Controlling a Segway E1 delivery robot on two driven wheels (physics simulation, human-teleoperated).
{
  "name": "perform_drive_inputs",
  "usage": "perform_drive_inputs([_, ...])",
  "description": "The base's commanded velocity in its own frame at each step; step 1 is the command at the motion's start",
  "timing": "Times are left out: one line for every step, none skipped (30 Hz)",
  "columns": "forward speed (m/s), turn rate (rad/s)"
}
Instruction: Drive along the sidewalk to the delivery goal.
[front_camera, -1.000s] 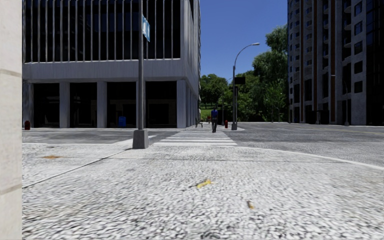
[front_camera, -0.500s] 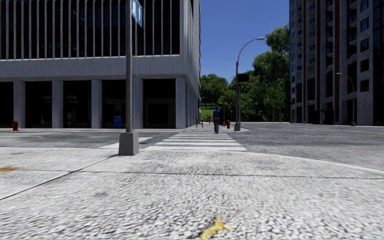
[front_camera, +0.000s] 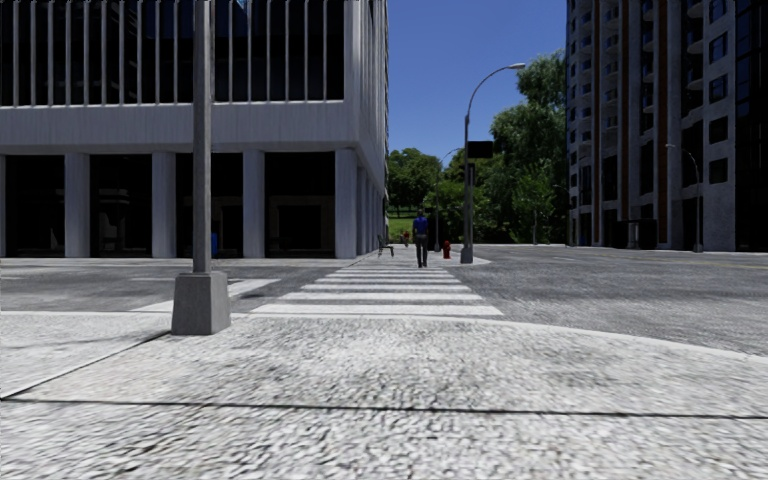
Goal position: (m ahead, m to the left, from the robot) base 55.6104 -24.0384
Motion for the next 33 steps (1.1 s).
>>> perform_drive_inputs([2.00,0.00])
perform_drive_inputs([2.00,0.00])
perform_drive_inputs([2.00,0.00])
perform_drive_inputs([2.00,0.00])
perform_drive_inputs([2.00,0.00])
perform_drive_inputs([2.00,0.00])
perform_drive_inputs([2.00,0.00])
perform_drive_inputs([2.00,0.00])
perform_drive_inputs([2.00,0.00])
perform_drive_inputs([2.00,0.00])
perform_drive_inputs([2.00,0.00])
perform_drive_inputs([2.00,0.00])
perform_drive_inputs([2.00,0.00])
perform_drive_inputs([2.00,0.00])
perform_drive_inputs([2.00,0.00])
perform_drive_inputs([2.00,0.00])
perform_drive_inputs([2.00,0.00])
perform_drive_inputs([1.98,0.00])
perform_drive_inputs([1.98,0.00])
perform_drive_inputs([1.98,0.00])
perform_drive_inputs([1.98,0.00])
perform_drive_inputs([2.00,0.00])
perform_drive_inputs([2.00,0.00])
perform_drive_inputs([2.00,0.00])
perform_drive_inputs([2.00,0.00])
perform_drive_inputs([2.00,0.00])
perform_drive_inputs([2.00,-0.03])
perform_drive_inputs([2.00,-0.03])
perform_drive_inputs([2.00,-0.03])
perform_drive_inputs([2.00,-0.06])
perform_drive_inputs([2.00,-0.06])
perform_drive_inputs([2.00,-0.08])
perform_drive_inputs([2.00,-0.10])
